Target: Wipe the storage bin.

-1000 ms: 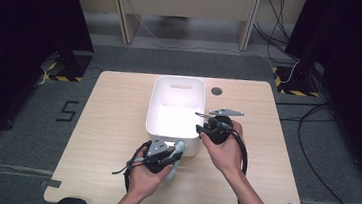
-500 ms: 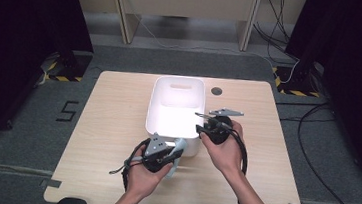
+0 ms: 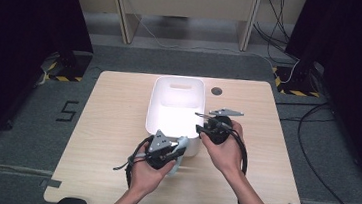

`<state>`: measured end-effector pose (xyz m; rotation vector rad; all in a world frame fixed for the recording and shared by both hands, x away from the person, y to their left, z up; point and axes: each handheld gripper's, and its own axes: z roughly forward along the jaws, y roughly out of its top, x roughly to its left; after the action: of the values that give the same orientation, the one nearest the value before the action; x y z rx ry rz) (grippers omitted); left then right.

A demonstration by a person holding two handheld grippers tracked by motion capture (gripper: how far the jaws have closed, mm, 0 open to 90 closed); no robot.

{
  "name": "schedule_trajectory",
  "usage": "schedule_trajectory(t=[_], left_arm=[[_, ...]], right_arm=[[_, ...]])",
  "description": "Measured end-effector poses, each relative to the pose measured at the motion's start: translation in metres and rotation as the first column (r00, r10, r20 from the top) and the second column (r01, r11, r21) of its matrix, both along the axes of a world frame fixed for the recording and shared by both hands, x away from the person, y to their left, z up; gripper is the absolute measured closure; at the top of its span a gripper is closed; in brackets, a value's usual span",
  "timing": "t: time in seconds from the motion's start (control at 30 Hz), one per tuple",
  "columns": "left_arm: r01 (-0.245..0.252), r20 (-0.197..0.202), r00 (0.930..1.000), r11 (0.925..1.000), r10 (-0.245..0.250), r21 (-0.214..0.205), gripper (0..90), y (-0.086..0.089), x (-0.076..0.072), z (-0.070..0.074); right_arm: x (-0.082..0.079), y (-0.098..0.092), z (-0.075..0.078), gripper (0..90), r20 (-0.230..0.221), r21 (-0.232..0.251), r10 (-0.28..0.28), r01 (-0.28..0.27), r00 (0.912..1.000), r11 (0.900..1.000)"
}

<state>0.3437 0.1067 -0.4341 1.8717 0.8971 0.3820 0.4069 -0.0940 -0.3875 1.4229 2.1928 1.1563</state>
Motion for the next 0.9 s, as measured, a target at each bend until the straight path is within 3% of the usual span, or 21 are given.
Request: schedule_trajectory(t=[0.67,0.9], left_arm=[[0.017,-0.016,0.9997,0.9998,-0.017,0.013,79.7,-0.0082,0.0044,-0.0026],[0.014,-0.036,0.9993,0.9998,-0.014,0.015,79.8,-0.0093,0.0077,-0.0098]], right_arm=[[0.0,-0.0003,-0.0002,67.8,-0.001,0.004,0.0,0.0,1.0,1.0],[0.0,-0.0003,-0.0002,67.8,-0.001,0.004,0.0,0.0,1.0,1.0]])
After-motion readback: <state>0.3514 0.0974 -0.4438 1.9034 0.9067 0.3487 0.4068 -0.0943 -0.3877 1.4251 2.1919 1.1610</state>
